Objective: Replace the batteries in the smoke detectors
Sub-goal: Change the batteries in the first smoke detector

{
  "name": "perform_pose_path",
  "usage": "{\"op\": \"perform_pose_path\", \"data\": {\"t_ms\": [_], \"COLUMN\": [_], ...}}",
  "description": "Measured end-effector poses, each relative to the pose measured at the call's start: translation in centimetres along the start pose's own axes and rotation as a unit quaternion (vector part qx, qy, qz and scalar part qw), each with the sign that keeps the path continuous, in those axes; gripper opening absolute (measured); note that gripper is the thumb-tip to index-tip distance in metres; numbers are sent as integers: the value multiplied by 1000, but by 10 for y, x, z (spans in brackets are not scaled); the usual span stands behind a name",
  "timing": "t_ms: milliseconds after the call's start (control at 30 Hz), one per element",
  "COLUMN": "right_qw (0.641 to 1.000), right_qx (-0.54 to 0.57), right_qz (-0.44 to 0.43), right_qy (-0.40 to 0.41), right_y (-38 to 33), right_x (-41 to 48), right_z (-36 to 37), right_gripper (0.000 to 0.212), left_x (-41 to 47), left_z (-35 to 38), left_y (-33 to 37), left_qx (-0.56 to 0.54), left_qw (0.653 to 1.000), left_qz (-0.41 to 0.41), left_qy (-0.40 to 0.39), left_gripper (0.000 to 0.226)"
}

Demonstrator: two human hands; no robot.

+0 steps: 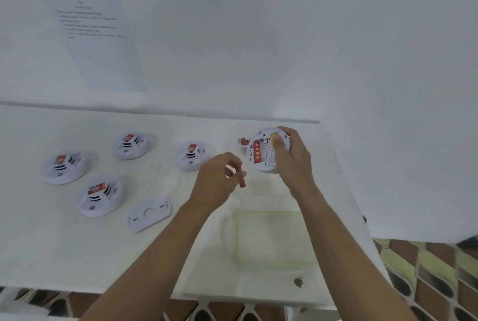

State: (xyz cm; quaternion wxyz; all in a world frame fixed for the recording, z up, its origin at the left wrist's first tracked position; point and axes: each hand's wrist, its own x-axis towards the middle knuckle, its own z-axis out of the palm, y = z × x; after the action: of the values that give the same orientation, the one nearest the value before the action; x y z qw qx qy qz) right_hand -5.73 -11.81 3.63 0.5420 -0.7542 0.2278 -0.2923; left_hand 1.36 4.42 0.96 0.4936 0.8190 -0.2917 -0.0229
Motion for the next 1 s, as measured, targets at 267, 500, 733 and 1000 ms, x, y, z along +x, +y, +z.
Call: {"op": "perform_pose_path", "data": {"t_ms": [267, 500, 733, 1000], "right_qw": [1000, 998, 998, 998], "right_qx": [11, 31, 40, 49], "right_qz": [23, 38, 43, 36], "right_qy": [-17, -27, -31, -29], "right_y": [16, 25, 32, 29], "right_x": [19, 27, 27, 23], "right_z": [-19, -23, -25, -21], "right_gripper": [24, 22, 20, 19], "left_x": [25, 48, 49, 46], "left_z": [28, 28, 22, 28], "left_y": [-10, -3, 9, 26], "left_qx": [230, 239, 183, 175], "left_qw": [971, 965, 979, 955], "left_qz": [12, 4, 90, 235], "left_qy": [-68, -104, -1, -37], "left_gripper": [8, 11, 10, 27]}}
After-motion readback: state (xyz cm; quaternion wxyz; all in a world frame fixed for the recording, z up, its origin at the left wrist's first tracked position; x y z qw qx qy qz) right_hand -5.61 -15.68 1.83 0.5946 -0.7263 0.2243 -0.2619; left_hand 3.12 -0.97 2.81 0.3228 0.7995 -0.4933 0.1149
